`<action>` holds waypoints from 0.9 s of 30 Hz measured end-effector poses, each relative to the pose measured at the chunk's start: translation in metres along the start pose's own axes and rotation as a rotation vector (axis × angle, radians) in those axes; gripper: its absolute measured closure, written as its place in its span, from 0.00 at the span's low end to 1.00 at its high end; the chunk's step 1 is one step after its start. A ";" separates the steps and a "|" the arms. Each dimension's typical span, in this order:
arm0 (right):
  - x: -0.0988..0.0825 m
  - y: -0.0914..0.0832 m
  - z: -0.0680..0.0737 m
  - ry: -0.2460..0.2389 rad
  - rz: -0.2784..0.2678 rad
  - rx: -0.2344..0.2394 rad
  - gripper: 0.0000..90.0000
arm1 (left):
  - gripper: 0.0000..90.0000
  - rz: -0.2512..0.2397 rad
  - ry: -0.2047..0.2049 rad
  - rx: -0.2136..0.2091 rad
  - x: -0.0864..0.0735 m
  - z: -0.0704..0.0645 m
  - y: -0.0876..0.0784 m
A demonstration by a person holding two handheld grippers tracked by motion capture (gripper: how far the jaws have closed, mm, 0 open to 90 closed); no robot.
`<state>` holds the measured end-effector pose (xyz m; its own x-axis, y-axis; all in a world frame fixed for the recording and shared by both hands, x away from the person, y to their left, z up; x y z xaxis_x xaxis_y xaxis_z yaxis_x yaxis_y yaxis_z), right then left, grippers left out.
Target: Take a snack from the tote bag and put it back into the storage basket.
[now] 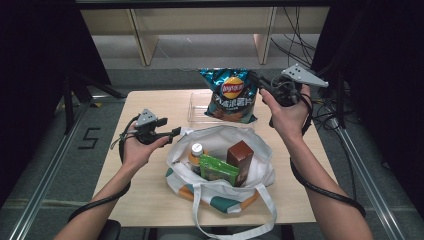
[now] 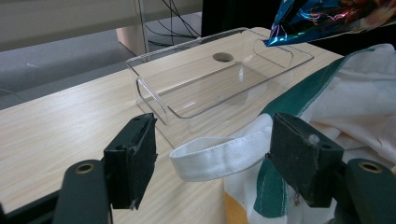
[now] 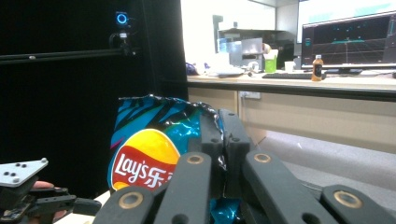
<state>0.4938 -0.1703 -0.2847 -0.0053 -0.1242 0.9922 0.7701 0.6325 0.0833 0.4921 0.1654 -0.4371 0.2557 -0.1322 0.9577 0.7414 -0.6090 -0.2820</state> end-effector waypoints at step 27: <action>-0.004 0.014 -0.012 0.001 0.015 -0.039 1.00 | 0.34 -0.008 -0.005 0.000 0.001 0.001 0.000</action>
<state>0.5123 -0.1695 -0.2885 0.0072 -0.1151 0.9933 0.7941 0.6044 0.0643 0.4925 0.1659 -0.4365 0.2531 -0.1234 0.9595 0.7436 -0.6096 -0.2745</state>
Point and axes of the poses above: each handheld gripper's, and its own axes: y roughly forward along the jaws, x roughly out of its top, z roughly to its left, the point moved 4 cm from there along y, roughly forward along the jaws, and after that the axes turned 6 degrees about -z, right-handed, at the moved point
